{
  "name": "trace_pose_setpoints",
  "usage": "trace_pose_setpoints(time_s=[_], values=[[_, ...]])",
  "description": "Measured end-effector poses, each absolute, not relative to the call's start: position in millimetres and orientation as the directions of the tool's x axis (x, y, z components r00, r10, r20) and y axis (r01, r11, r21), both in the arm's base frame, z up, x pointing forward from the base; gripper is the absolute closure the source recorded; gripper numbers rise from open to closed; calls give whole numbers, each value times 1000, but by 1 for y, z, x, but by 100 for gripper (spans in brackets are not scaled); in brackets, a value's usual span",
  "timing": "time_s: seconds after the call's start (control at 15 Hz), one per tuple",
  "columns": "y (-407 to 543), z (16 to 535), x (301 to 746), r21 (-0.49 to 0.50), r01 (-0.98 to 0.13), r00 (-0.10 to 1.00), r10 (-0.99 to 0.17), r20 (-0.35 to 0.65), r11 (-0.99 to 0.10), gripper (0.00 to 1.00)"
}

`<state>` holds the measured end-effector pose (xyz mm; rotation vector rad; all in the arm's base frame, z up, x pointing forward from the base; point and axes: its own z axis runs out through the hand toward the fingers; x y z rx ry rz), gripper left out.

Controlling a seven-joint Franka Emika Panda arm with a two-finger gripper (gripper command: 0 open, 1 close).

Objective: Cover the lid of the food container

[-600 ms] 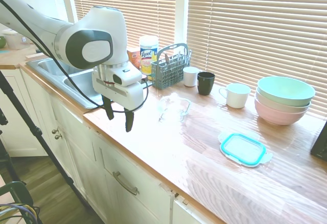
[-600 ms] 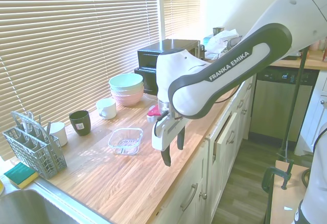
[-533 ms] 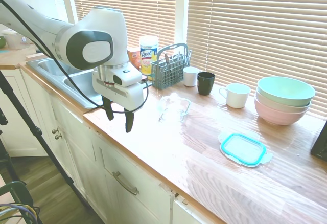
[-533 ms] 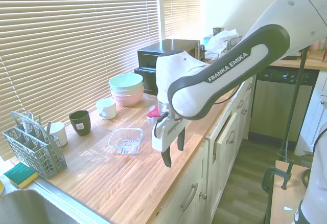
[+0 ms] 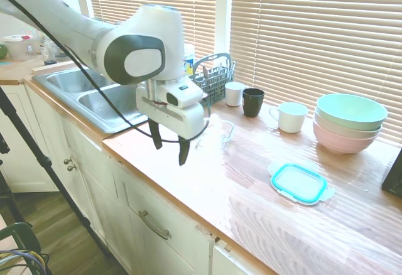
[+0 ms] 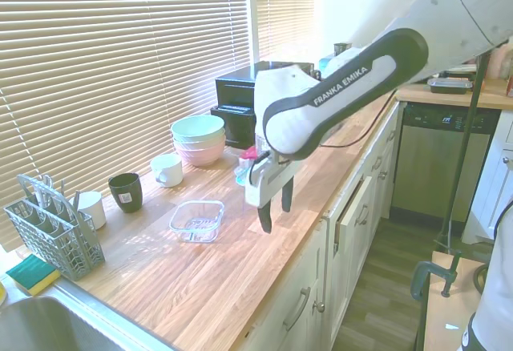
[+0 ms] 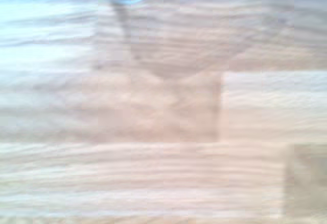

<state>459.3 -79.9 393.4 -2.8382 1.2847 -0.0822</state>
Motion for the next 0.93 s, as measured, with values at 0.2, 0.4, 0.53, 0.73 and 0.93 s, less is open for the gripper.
trace_pose_setpoints(time_s=[0.2, 0.4, 0.53, 0.73, 0.93], values=[[-145, 392, 489, -45, -757, 651, -759, 26, -651, 0], [-202, 392, 519, -48, -760, 648, -761, 17, -648, 0], [-239, 394, 530, -49, -769, 637, -770, 15, -637, 0], [-292, 395, 546, -68, -789, 612, -791, 5, -611, 0], [-334, 394, 561, -78, -804, 591, -806, -12, -589, 0]])
